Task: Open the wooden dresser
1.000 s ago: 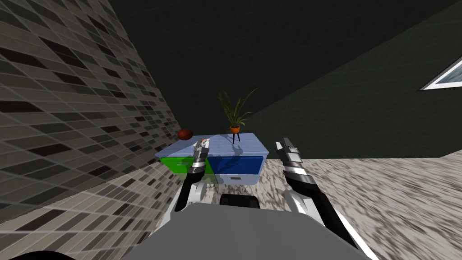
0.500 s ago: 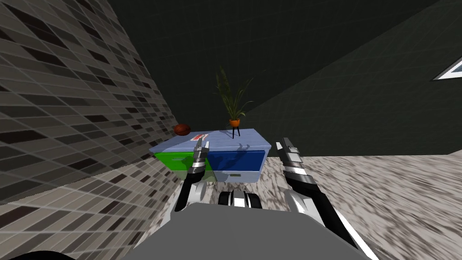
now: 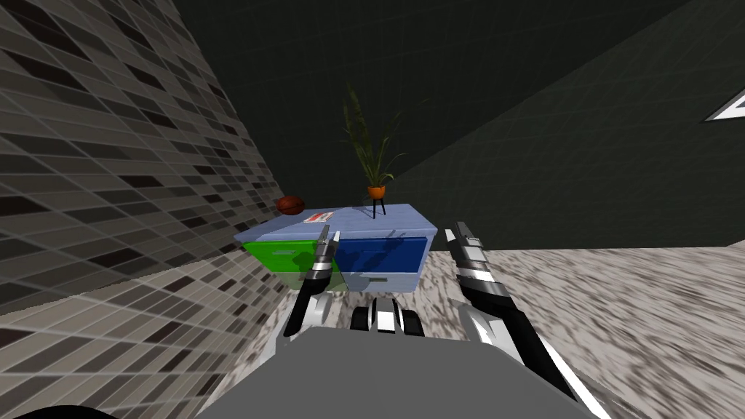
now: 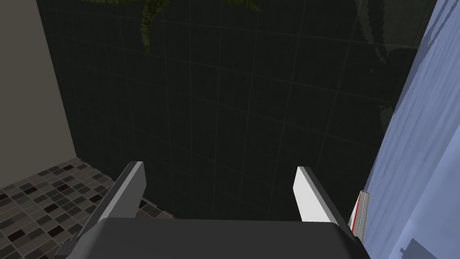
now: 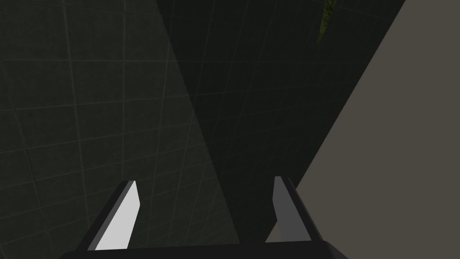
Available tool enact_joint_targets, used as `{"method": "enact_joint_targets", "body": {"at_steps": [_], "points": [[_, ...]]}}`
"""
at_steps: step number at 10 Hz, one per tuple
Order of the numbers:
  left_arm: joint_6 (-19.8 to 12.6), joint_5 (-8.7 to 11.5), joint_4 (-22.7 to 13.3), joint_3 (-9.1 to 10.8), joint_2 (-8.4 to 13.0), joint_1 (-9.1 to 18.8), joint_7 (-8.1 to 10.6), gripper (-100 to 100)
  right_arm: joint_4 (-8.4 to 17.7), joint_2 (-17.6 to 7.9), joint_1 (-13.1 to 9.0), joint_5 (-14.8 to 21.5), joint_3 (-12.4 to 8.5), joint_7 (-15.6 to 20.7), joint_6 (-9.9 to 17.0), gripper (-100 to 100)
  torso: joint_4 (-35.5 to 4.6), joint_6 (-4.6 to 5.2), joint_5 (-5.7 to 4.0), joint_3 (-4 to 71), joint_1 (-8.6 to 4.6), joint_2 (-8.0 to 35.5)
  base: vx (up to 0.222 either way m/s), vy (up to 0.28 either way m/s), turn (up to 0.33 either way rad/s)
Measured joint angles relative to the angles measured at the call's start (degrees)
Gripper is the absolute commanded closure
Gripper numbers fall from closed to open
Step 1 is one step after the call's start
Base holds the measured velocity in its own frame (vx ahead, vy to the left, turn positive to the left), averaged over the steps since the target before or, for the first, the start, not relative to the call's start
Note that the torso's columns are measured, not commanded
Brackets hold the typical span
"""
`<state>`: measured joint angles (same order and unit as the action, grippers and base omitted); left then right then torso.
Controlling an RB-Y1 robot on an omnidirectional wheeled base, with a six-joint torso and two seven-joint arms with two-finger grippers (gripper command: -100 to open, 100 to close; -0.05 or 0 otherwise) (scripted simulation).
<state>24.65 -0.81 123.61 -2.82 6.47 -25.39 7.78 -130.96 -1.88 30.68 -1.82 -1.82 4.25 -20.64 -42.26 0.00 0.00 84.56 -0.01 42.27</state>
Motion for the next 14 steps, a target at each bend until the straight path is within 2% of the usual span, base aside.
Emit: {"method": "enact_joint_targets", "body": {"at_steps": [4, 10, 14], "points": [[1.2, -0.2, -5.5, -0.02, 1.0, 1.1, -0.61, -100, 0.0, 0.0, 0.0, 0.0, 0.0, 0.0, 0.0, 0, 0.0, 0.00, 0.00, 0.0, 0.00, 0.0, 0.004, -0.040, -0.002], [2.7, -0.8, -14.0, -0.35, 0.7, 2.7, -1.83, -100, 0.0, 0.0, 0.0, 0.0, 0.0, 0.0, 0.0, 0, 0.0, 0.01, 0.01, 0.0, 0.01, 0.0, 0.001, -0.040, -0.002], [3.6, -0.8, -18.6, -0.13, 1.3, 3.4, -2.15, -100, 0.0, 0.0, 0.0, 0.0, 0.0, 0.0, 0.0, 0, 0.0, 0.00, 0.01, 0.0, 0.02, 0.0, 0.004, -0.036, -0.001]]}}
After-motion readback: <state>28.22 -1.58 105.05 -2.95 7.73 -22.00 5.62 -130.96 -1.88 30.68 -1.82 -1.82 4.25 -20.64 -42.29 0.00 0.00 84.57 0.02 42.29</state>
